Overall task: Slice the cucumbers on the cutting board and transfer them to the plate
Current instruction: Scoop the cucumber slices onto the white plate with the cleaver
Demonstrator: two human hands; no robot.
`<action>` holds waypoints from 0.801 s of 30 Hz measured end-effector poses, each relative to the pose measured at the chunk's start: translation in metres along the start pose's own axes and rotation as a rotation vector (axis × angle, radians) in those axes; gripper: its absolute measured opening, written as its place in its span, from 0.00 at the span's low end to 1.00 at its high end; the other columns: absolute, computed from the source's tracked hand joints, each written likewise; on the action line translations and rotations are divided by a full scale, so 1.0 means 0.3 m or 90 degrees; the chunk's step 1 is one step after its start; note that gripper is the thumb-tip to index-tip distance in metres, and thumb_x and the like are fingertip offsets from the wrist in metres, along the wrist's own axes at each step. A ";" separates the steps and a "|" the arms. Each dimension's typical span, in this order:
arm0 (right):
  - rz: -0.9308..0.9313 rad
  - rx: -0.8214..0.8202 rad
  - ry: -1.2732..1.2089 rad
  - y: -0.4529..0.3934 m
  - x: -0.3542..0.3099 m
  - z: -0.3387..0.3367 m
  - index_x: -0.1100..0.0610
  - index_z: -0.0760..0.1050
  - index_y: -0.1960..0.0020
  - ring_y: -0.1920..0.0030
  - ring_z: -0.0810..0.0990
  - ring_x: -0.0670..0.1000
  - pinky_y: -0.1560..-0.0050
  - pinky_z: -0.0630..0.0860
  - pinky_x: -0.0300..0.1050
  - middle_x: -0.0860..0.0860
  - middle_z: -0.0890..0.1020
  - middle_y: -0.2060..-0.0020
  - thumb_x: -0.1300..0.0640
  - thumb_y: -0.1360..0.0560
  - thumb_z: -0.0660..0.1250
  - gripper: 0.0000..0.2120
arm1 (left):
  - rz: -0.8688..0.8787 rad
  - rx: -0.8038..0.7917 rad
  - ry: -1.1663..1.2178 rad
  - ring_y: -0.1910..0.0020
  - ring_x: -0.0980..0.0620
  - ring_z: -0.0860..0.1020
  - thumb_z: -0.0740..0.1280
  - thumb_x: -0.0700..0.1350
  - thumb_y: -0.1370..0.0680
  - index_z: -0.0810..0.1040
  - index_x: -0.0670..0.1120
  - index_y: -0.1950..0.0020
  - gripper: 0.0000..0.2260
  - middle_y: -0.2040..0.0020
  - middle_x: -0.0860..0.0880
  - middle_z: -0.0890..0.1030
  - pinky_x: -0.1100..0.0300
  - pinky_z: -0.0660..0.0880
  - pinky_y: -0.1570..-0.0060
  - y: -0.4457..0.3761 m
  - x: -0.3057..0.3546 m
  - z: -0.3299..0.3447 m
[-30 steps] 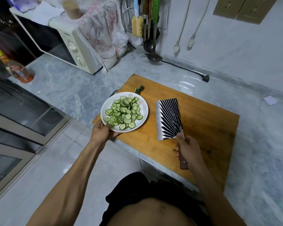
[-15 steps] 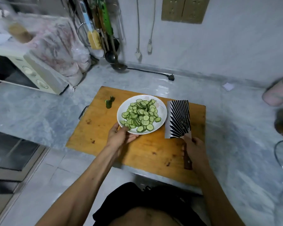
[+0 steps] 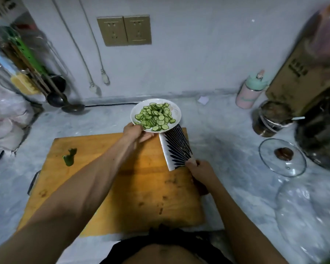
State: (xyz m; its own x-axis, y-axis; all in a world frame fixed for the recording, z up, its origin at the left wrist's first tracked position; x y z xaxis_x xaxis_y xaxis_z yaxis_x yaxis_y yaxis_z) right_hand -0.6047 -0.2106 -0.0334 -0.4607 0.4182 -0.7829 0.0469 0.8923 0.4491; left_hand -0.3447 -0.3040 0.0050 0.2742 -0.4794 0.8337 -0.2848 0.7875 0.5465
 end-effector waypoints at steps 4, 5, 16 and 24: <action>0.007 0.020 -0.025 -0.013 0.000 0.006 0.55 0.69 0.65 0.70 0.73 0.46 0.70 0.72 0.36 0.50 0.73 0.70 0.50 0.22 0.67 0.16 | -0.010 -0.001 0.006 0.65 0.45 0.84 0.58 0.30 0.22 0.72 0.38 0.39 0.13 0.53 0.37 0.83 0.59 0.80 0.70 -0.092 0.029 0.111; 0.007 0.022 -0.016 -0.017 0.001 0.011 0.55 0.70 0.64 0.67 0.75 0.47 0.65 0.74 0.39 0.50 0.74 0.69 0.49 0.21 0.67 0.16 | -0.013 0.001 0.005 0.65 0.45 0.84 0.58 0.30 0.22 0.72 0.39 0.40 0.13 0.53 0.37 0.83 0.58 0.81 0.69 -0.115 0.032 0.133; 0.034 0.033 -0.011 -0.054 0.022 0.015 0.53 0.74 0.55 0.60 0.83 0.55 0.55 0.82 0.52 0.55 0.81 0.61 0.44 0.23 0.67 0.13 | -0.043 -0.012 -0.083 0.63 0.46 0.84 0.56 0.30 0.23 0.73 0.41 0.37 0.17 0.54 0.43 0.82 0.55 0.82 0.63 -0.279 0.012 0.227; 0.046 0.006 0.007 -0.055 0.027 0.012 0.57 0.75 0.52 0.59 0.82 0.53 0.52 0.81 0.50 0.53 0.80 0.60 0.45 0.21 0.66 0.14 | -0.062 0.019 -0.096 0.62 0.47 0.81 0.55 0.28 0.22 0.72 0.38 0.39 0.14 0.48 0.41 0.79 0.55 0.81 0.71 -0.304 0.008 0.238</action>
State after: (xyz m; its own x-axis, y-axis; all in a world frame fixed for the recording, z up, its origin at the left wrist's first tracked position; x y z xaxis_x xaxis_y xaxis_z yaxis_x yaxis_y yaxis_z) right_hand -0.6060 -0.2213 -0.0488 -0.4654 0.4801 -0.7436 0.0895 0.8613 0.5001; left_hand -0.3837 -0.4046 -0.0372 0.1614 -0.6067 0.7784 -0.2917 0.7242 0.6249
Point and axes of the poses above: each hand's wrist, its own y-axis away from the middle knuckle, its own z-axis out of the palm, x = y × z, the point moved 5 cm from there along -y, towards the middle knuckle
